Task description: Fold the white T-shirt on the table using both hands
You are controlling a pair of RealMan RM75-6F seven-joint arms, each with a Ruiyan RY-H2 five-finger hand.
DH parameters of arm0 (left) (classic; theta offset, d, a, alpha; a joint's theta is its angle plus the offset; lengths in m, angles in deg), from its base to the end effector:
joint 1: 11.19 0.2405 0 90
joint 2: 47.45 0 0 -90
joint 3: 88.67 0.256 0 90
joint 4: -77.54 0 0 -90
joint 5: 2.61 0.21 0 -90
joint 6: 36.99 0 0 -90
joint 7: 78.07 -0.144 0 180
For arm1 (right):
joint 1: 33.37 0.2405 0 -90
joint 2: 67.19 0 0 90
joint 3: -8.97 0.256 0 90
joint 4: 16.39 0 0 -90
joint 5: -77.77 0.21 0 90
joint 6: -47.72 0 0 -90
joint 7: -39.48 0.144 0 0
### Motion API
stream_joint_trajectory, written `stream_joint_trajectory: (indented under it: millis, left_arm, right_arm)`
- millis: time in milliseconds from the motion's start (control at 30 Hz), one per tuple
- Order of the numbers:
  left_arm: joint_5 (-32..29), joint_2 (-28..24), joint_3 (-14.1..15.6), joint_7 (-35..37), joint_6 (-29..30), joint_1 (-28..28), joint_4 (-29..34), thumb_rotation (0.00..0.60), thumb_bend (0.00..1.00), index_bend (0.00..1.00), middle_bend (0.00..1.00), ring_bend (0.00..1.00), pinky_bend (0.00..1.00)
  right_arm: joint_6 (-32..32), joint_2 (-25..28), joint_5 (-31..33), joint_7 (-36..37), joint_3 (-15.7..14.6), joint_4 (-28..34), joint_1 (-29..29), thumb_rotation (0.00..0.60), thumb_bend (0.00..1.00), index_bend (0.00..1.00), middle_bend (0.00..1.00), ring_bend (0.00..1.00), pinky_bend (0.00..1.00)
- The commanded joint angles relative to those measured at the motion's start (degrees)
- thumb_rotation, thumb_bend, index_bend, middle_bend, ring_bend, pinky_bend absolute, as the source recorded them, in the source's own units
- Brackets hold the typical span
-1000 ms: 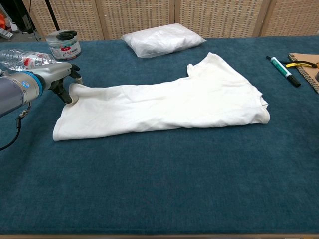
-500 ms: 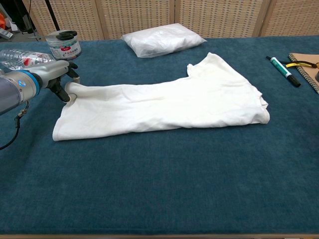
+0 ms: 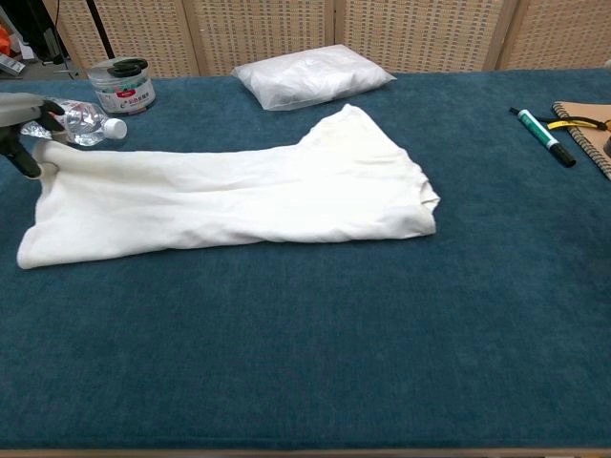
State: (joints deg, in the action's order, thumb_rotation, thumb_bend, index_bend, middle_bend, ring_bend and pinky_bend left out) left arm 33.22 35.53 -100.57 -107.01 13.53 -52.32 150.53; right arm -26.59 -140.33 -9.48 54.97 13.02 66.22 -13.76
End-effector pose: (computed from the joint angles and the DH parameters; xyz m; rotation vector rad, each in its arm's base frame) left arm -0.2667 0.3892 0.0520 -1.4686 -1.0858 -0.5100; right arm -0.2778 -0.2640 0.1005 1.5534 -1.0737 1.1633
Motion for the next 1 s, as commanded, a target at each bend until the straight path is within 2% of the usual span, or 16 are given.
stream_joint_trajectory:
  millis: [33,400,500,667,767,867,1000]
  left_arm:
    - [1.3,-3.6,1.0,2.8,-0.5,2.3,1.1,0.6,0.56,0.8,0.0,0.0,0.0]
    - [5.8,-10.5,2.7,11.3,-0.9,8.2,-0.9,0.6,0.56,0.8,0.0,0.0,0.0]
    - [4.9,-10.9,2.7,14.7,-4.6,9.3,-6.3,0.6,0.56,0.8,0.0,0.0,0.0]
    - [5.6,-10.7,3.3,16.0,-8.3,9.1,-9.5,0.6,0.56,0.8,0.0,0.0,0.0]
    - [6.6,-10.9,2.6,17.6,-8.6,9.0,-8.7,0.6,0.56,0.8,0.0,0.0,0.0]
    - [10.4,-11.6,1.6,20.5,-7.3,9.3,-6.2,0.6,0.56,0.8,0.0,0.0,0.0]
    - [18.0,-14.0,-0.2,24.8,-3.2,9.3,1.6,0.6,0.57,0.8,0.0,0.0,0.0]
  right_arm:
    - [0.1,-0.1,0.0,-0.2,0.0,0.0,0.0,0.6,0.0,0.0,0.0,0.0,0.0]
    - [0.5,-0.3,0.1,-0.9,0.0,0.1,0.1,0.6,0.0,0.0,0.0,0.0,0.0]
    - [0.2,-0.3,0.1,-1.2,0.0,0.3,-0.1,0.6,0.0,0.0,0.0,0.0,0.0]
    - [0.2,-0.1,0.3,-1.1,0.2,0.3,-0.1,0.6,0.0,0.0,0.0,0.0,0.0]
    - [0.3,0.0,0.3,-0.9,0.2,0.2,-0.1,0.6,0.0,0.0,0.0,0.0,0.0]
    - [0.2,0.1,0.4,-0.7,0.3,0.3,-0.2,0.6,0.0,0.0,0.0,0.0,0.0]
    - [-0.2,0.4,0.4,-0.3,0.4,0.6,-0.4,0.6,0.0,0.0,0.0,0.0,0.0]
